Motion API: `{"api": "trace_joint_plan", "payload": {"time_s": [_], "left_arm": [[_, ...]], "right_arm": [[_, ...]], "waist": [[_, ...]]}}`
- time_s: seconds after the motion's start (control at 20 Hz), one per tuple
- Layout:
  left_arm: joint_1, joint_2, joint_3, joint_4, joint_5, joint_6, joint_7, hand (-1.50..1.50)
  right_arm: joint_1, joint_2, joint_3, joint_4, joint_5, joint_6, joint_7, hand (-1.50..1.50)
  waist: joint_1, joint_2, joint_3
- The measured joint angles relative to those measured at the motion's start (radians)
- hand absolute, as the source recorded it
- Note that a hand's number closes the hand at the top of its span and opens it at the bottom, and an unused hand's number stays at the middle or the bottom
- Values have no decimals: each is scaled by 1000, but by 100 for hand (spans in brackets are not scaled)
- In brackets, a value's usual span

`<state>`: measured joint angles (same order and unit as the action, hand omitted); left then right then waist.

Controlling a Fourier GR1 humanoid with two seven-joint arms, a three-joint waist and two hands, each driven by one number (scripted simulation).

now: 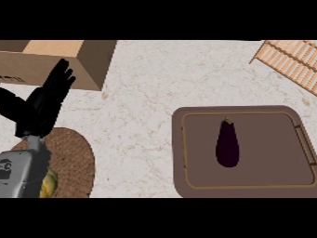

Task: Pick the lemon from the tray and place it in the tiered shelf

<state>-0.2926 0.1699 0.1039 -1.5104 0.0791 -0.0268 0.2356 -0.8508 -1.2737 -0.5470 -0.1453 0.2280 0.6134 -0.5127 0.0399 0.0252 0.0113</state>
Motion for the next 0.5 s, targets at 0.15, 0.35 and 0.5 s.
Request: {"api": "trace_joint_plan", "payload": {"time_s": [0.15, 0.35, 0.5], "left_arm": [[10, 0, 7, -4, 7, -2, -2, 0], [16, 3, 13, -7, 8, 2, 1, 0], [18, 11, 22, -8, 10, 3, 5, 0]], "right_arm": [[20, -21, -15, -1, -19, 38, 5, -150], [46, -35, -19, -31, -31, 60, -3, -150], [73, -34, -14, -66, -35, 56, -28, -150]], "waist": [[-9, -3, 2], [-17, -5, 4], [-24, -7, 5]]}}
